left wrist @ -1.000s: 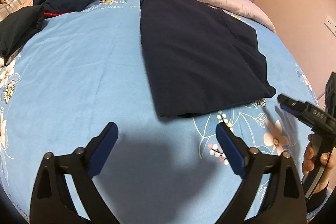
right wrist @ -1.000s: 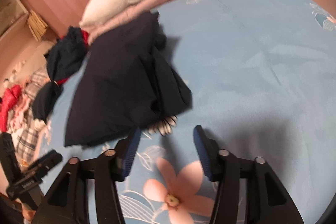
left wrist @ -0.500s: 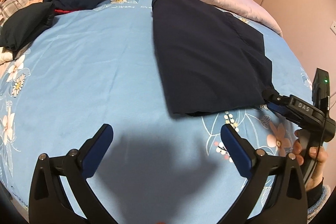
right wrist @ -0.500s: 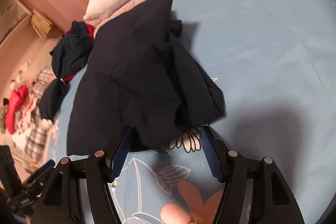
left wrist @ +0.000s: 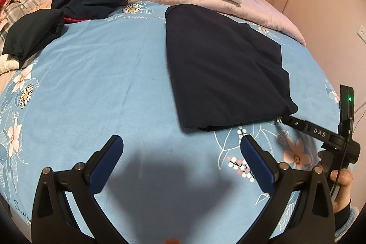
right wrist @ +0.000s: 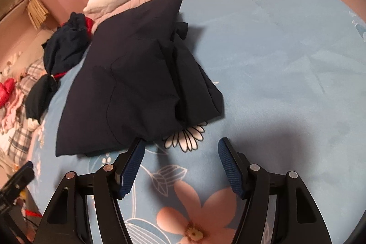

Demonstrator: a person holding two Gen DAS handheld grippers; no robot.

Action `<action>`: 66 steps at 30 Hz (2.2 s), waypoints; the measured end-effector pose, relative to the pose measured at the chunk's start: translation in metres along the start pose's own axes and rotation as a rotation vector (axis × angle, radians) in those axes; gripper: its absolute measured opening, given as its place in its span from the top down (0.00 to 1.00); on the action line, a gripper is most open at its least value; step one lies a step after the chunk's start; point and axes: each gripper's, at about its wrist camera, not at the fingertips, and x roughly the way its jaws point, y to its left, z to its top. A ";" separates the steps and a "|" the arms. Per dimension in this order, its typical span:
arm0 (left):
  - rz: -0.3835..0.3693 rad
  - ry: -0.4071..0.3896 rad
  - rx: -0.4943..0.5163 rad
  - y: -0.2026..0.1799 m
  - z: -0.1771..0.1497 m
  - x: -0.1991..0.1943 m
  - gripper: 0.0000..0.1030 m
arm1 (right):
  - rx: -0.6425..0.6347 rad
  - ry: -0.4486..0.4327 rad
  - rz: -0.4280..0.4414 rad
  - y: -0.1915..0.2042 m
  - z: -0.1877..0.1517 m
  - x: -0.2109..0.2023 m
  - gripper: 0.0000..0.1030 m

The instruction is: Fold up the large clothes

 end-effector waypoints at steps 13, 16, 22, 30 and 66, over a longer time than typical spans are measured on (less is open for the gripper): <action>0.006 0.027 -0.014 -0.004 0.001 0.003 0.01 | -0.080 -0.038 -0.023 0.026 -0.002 -0.025 0.26; 0.007 0.032 -0.009 -0.007 0.000 0.000 0.01 | -0.108 -0.055 -0.037 0.036 -0.003 -0.030 0.23; -0.014 0.035 -0.018 -0.011 -0.002 -0.014 0.00 | -0.145 -0.090 -0.064 0.052 -0.005 -0.044 0.13; 0.002 -0.031 -0.008 -0.017 -0.002 -0.049 0.00 | -0.232 -0.210 -0.088 0.075 -0.016 -0.086 0.01; 0.144 -0.222 0.078 -0.055 -0.033 -0.167 0.00 | -0.314 -0.395 -0.168 0.133 -0.083 -0.168 0.01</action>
